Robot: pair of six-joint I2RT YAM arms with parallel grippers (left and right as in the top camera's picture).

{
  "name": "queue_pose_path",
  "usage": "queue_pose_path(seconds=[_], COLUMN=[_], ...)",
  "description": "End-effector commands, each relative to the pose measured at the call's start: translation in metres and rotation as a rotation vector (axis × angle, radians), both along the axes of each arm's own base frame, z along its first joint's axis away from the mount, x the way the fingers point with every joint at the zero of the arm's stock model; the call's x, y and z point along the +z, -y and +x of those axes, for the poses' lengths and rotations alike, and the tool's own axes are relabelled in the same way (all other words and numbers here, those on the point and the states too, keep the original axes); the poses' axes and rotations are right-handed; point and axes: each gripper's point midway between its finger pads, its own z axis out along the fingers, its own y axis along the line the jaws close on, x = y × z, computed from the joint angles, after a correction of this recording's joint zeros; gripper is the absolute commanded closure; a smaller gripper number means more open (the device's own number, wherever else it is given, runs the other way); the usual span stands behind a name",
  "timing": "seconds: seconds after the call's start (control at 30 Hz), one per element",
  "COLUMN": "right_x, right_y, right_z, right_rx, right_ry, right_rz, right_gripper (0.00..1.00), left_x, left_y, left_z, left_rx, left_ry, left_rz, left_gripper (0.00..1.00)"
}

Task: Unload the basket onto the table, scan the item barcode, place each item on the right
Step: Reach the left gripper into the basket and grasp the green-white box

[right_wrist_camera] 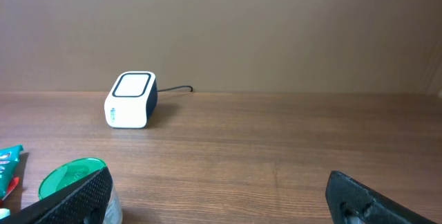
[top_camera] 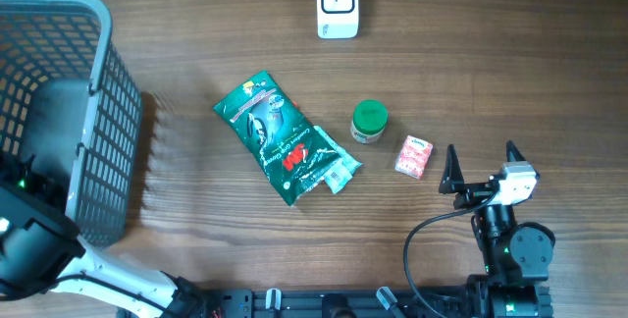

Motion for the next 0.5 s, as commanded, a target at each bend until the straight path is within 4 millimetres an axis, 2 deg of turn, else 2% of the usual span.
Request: queue_pose_path(seconds=[0.0, 0.07, 0.23, 0.37, 0.47], right_x=[0.0008, 0.0007, 0.0008, 0.0008, 0.0007], right_y=[0.0035, 0.0035, 0.0035, 0.0035, 0.0035], right_z=[0.0001, 0.0001, 0.0001, 0.0001, 0.0001], right_rx=[-0.018, -0.018, -0.018, -0.018, -0.018], right_ry=[0.003, 0.003, 0.003, 0.003, 0.003], right_rz=[0.012, 0.012, 0.012, 0.012, 0.012], right_gripper=[0.0, 0.0, 0.0, 0.0, 0.0], left_x=[-0.0333, -0.0332, -0.0333, -0.0333, -0.0312], left_y=[0.0244, 0.0251, 0.0244, 0.0257, 0.0276], left_z=[0.0016, 0.001, 0.0015, 0.0032, 0.0103], left_rx=[-0.041, -0.041, -0.067, -0.092, -0.135], left_ry=[-0.019, -0.022, -0.021, -0.02, -0.003], left_rz=[-0.128, -0.131, -0.133, -0.137, -0.137], left_gripper=[0.39, 0.5, 0.71, 0.78, 0.78])
